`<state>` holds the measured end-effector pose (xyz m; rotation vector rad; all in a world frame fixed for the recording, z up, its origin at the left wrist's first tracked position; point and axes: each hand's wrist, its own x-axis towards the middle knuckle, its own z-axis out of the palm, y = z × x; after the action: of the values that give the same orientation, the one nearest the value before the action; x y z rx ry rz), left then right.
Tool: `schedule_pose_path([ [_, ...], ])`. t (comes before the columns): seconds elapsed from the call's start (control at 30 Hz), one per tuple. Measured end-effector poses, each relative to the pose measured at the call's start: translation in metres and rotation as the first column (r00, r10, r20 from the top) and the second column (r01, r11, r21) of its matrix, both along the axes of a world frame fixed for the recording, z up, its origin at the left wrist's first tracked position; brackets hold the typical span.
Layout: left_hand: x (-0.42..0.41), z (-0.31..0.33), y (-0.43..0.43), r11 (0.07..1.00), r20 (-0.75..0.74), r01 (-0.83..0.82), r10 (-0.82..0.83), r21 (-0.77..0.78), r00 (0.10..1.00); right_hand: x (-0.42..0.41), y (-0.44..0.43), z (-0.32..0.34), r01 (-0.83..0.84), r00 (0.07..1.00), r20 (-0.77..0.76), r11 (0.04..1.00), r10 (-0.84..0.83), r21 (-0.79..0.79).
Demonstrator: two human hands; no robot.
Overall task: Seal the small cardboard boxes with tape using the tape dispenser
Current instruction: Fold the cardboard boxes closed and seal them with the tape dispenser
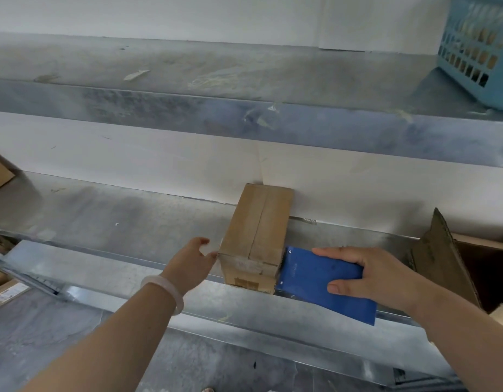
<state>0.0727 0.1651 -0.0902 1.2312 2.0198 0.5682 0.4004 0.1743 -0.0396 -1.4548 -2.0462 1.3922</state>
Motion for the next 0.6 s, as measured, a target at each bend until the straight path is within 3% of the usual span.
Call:
schedule_pose_path([
  [0.07, -0.002, 0.011, 0.003, 0.958, -0.156, -0.018, 0.065, 0.286, 0.986, 0.000, 0.000, 0.000, -0.002, 1.000, 0.000, 1.000, 0.002, 0.000],
  [0.13, 0.012, 0.026, 0.003, 0.828, -0.262, 0.146, 0.002, 0.542, 0.965, 0.001, 0.000, -0.002, -0.006, 1.000, 0.009, 1.000, 0.006, 0.006],
  [0.17, 0.025, 0.031, 0.005, 0.776, -0.352, 0.319, -0.134, 0.543, 0.926, 0.002, 0.000, -0.002, -0.009, 1.000, 0.017, 1.000, 0.009, 0.008],
  [0.23, 0.050, 0.026, 0.009, 0.666, -0.570, 0.665, -0.417, 0.339, 0.708, 0.004, 0.000, -0.004, -0.018, 1.000, 0.025, 1.000, 0.018, 0.010],
  [0.3, 0.060, 0.014, 0.014, 0.623, -0.702, 0.775, -0.505, 0.107, 0.503, 0.007, -0.002, -0.005, -0.011, 1.000, 0.016, 1.000, 0.011, -0.007],
  [0.6, 0.055, 0.002, 0.021, 0.611, -0.746, 0.791, -0.512, 0.032, 0.426, 0.033, -0.015, 0.013, -0.007, 1.000, -0.002, 0.998, 0.007, -0.070],
])
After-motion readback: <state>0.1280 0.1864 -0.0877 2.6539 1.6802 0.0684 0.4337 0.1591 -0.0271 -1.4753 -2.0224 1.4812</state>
